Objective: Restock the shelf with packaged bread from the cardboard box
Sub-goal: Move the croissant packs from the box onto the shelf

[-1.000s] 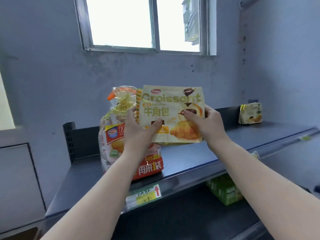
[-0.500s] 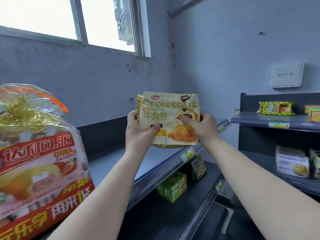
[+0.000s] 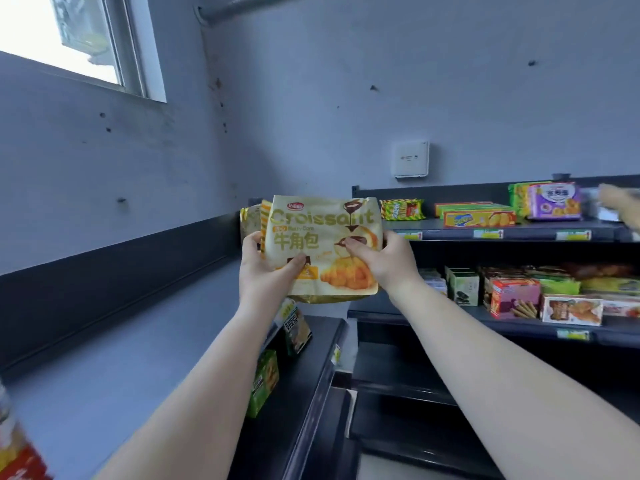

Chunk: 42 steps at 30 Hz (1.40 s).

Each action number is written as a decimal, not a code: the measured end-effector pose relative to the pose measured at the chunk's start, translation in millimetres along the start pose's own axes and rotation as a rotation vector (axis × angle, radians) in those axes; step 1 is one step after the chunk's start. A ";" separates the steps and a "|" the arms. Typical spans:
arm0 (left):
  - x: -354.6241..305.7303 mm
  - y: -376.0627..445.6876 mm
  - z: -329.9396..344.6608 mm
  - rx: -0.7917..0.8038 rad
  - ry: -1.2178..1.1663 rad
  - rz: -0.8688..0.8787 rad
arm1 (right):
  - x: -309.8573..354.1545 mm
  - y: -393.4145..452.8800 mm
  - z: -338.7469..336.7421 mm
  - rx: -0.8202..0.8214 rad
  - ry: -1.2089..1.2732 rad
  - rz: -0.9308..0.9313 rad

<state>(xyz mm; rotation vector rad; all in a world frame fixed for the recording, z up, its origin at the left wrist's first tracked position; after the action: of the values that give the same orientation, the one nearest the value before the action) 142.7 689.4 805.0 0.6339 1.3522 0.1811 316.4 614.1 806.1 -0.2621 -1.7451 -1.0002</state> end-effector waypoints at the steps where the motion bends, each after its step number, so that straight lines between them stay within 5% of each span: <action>1: 4.3 0.8 7.9 0.022 -0.018 -0.009 | -3.2 0.3 -7.2 -0.021 -0.012 0.009; 10: 51.9 27.9 81.9 0.152 -0.117 -0.084 | -44.7 32.0 -58.3 -0.128 -0.115 0.063; 24: 138.7 176.5 184.5 0.044 -0.026 -0.060 | -154.8 233.6 -58.6 -0.020 -0.053 0.051; 42: 262.6 391.0 183.1 -0.278 0.207 -0.085 | -269.8 475.4 90.9 0.276 0.094 -0.008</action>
<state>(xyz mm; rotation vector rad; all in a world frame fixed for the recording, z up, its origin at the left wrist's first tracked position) 467.9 1076.2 800.4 0.3295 1.5164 0.3670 653.7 1053.5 800.5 -0.0312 -1.7745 -0.7530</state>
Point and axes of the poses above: each hand's wrist, its own y-axis towards the middle knuckle, its own z-axis out of the palm, x = y × z, the point moved 3 cm from there along y, towards the middle knuckle, and after that the axes turned 6 degrees about -y, right-handed, at the moved point
